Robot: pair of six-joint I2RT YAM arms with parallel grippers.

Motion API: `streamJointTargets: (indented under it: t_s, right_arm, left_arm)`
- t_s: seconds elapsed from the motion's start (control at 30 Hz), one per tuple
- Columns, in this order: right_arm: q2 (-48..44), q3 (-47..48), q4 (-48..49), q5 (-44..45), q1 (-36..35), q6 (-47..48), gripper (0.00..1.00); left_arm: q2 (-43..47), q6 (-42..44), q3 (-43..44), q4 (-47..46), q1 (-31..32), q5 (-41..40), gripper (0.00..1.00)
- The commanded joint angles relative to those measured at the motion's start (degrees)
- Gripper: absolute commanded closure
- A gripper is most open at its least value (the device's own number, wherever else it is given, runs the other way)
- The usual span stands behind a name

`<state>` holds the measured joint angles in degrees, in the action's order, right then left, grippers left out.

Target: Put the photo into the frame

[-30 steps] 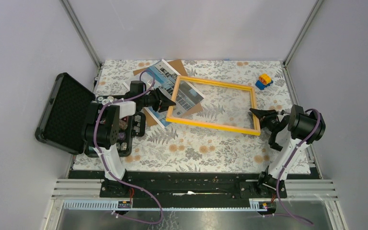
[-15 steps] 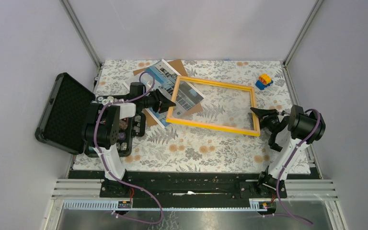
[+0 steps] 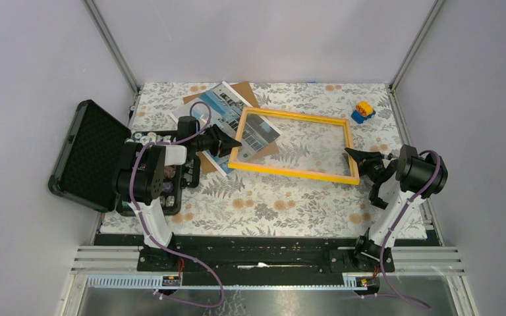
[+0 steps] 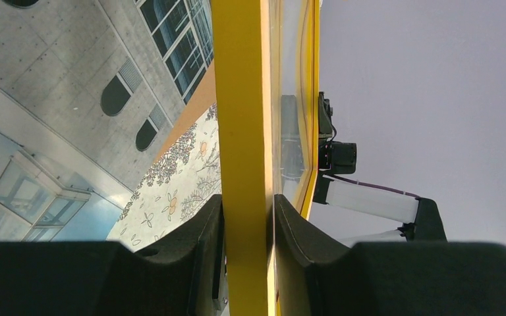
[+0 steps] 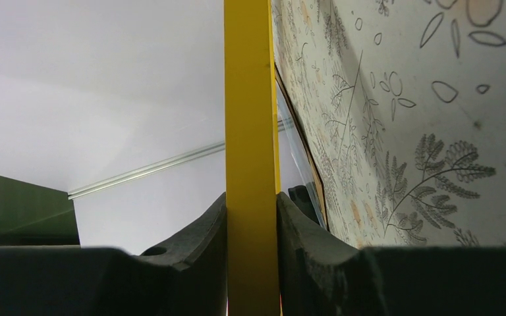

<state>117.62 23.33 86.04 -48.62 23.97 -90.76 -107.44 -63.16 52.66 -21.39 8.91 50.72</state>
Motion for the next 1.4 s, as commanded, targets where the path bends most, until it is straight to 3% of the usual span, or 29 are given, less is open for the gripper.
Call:
streamJointTargets:
  t_s: [0.0, 0.17, 0.23, 0.3, 0.43, 0.57, 0.7, 0.9, 1.17, 1.37]
  right_arm:
    - [-0.8, -0.5, 10.2, 0.9, -0.3, -3.0, 0.76]
    - [-0.9, -0.1, 10.2, 0.6, -0.3, -3.3, 0.89]
    - [-0.8, 0.3, 10.3, 0.5, -0.3, -3.4, 0.81]
    - [-0.9, 0.6, 10.3, 0.8, -0.3, -3.9, 0.64]
    - [-1.3, 1.4, 10.1, 1.4, -0.3, -5.1, 0.39]
    - [1.8, 4.1, 10.0, 1.0, -0.4, -5.6, 0.28]
    - [5.6, 8.4, 10.0, -0.1, -0.8, -5.0, 0.25]
    - [6.6, 11.2, 9.8, 0.3, -2.4, -5.8, 0.31]
    - [4.2, 9.5, 10.0, 0.3, -3.1, -5.4, 0.74]
    - [3.2, 8.3, 10.1, 0.1, -3.1, -5.6, 0.73]
  left_arm:
    - [0.4, 0.4, -0.5, -6.5, 0.6, 2.3, 0.72]
    - [-0.1, 0.0, -0.8, -7.0, 0.6, 2.1, 0.65]
    - [-0.3, -0.7, -1.2, -7.9, 0.6, 2.1, 0.63]
    - [-0.6, -1.9, -2.0, -9.4, 0.6, 2.0, 0.63]
    - [-2.0, -4.6, -2.8, -13.1, 0.6, 3.4, 0.72]
    - [-2.9, -4.6, -2.2, -12.9, 0.6, 4.2, 0.81]
    - [-3.4, -2.7, -0.9, -10.1, 0.6, 4.9, 0.85]
    - [-3.7, -1.5, -0.1, -8.5, 0.7, 5.1, 0.86]
    - [-2.5, -1.2, -0.3, -9.4, 0.7, 4.7, 0.85]
    - [-2.8, -5.6, -2.0, -16.2, 0.7, 5.3, 0.75]
